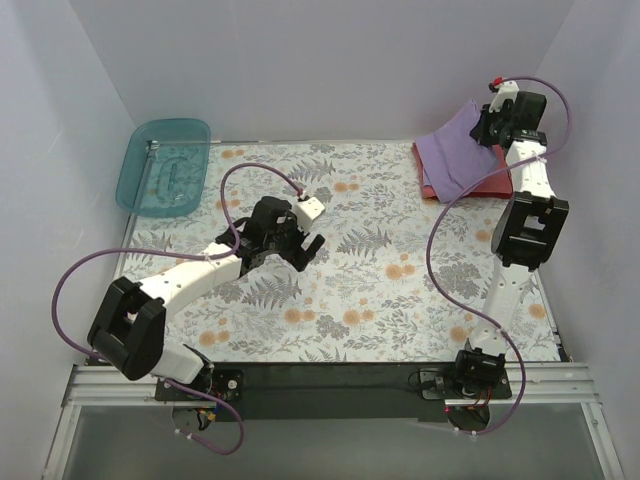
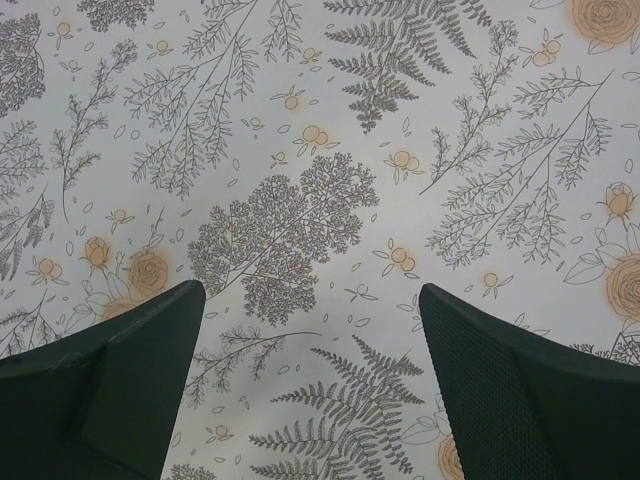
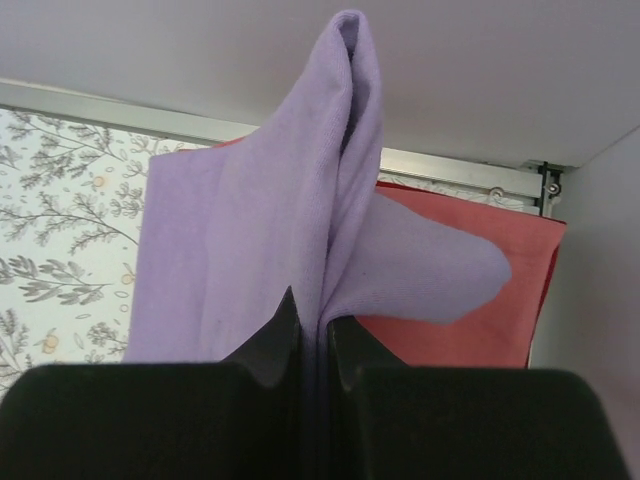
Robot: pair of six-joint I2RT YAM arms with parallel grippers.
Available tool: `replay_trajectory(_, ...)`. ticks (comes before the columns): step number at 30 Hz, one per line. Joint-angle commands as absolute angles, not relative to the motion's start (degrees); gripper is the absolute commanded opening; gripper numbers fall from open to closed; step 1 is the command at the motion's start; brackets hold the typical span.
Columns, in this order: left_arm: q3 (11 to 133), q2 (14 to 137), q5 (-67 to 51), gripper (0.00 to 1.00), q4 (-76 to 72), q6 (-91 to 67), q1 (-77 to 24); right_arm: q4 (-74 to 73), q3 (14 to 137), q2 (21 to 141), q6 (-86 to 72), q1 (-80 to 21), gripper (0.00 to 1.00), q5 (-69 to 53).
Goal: Fold and stack the t-shirts
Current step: Neatly place the folded tshirt to the corner
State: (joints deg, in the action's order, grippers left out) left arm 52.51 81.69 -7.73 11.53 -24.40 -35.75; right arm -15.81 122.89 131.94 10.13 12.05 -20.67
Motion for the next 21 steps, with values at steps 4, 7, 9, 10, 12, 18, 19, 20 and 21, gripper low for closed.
replay_trajectory(4, 55.5, 82.3, -8.3, 0.89, 12.7, -23.8, -35.9, -9.0, 124.1, 133.9, 13.4, 14.4, 0.10, -21.6)
replay_trajectory(7, 55.8, 82.7, -7.7, 0.89, 13.1, -23.7, -35.8, -8.4, 123.1, 133.6, 15.3, 14.9, 0.48, -17.1)
replay_trajectory(9, 56.0, 82.7, -7.2, 0.89, 13.5, -23.9, -35.8, -7.9, 122.1, 133.0, 16.5, 15.3, 0.62, -14.9)
replay_trajectory(10, 56.6, 82.9, -7.4, 0.89, 14.1, -23.9, -35.8, -7.8, 121.9, 132.2, 17.0, 15.9, 0.63, -14.6)
replay_trajectory(12, 57.7, 83.3, -7.9, 0.89, 17.3, -24.7, -35.8, -7.7, 121.6, 131.4, 17.5, 16.3, 0.73, -12.1)
replay_trajectory(18, 61.6, 82.7, -14.5, 0.89, 24.2, -29.6, -33.2, -7.7, 119.0, 125.7, 19.5, 16.8, 0.86, -11.7)
replay_trajectory(19, 62.0, 82.8, -15.4, 0.89, 25.0, -30.1, -32.7, -7.7, 117.0, 123.5, 19.3, 16.8, 0.87, -13.0)
replay_trajectory(20, 63.2, 82.8, -16.3, 0.89, 26.1, -30.8, -31.6, -7.8, 116.1, 122.4, 19.2, 16.8, 0.89, -13.5)
replay_trajectory(21, 63.7, 83.1, -18.2, 0.89, 26.7, -31.5, -30.8, -8.2, 115.2, 121.2, 18.8, 16.8, 0.89, -14.0)
